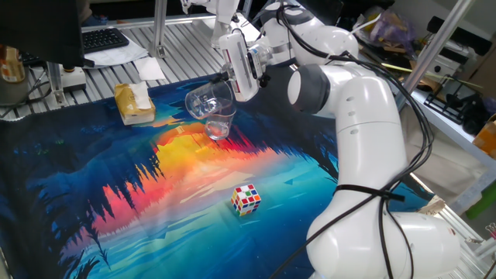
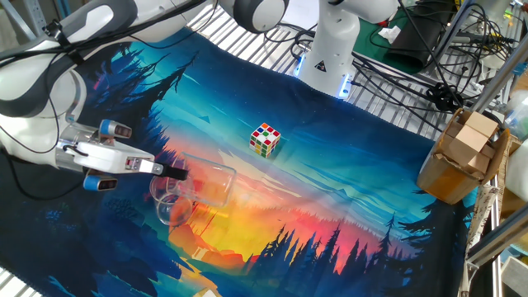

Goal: Pour the water from one cup into another empty cup

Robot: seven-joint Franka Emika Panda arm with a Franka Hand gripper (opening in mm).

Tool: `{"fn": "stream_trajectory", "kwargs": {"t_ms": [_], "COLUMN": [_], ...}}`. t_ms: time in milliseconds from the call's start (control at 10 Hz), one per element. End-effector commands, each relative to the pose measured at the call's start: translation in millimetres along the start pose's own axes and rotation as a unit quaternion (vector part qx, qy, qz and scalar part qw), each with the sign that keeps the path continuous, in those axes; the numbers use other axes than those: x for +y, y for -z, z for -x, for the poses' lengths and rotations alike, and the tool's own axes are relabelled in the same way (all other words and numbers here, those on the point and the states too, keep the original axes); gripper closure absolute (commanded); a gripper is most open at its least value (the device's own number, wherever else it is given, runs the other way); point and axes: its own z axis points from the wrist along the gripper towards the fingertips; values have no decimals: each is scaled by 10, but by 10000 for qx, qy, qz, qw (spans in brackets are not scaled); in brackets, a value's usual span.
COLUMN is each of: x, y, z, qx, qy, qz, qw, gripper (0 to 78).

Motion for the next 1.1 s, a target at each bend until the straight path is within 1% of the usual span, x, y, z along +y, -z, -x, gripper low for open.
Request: {"fn": "stream_trajectory", "kwargs": {"t_ms": [100, 300, 1100], "x": [43, 43, 24], "y": [52, 97, 131], "z": [9, 16, 12], "qx": [10, 27, 48], "qy": [-3, -5, -40], "qz": [-7, -7, 58], "qw": [10000, 10000, 10000], "gripper": [763, 763, 763]}}
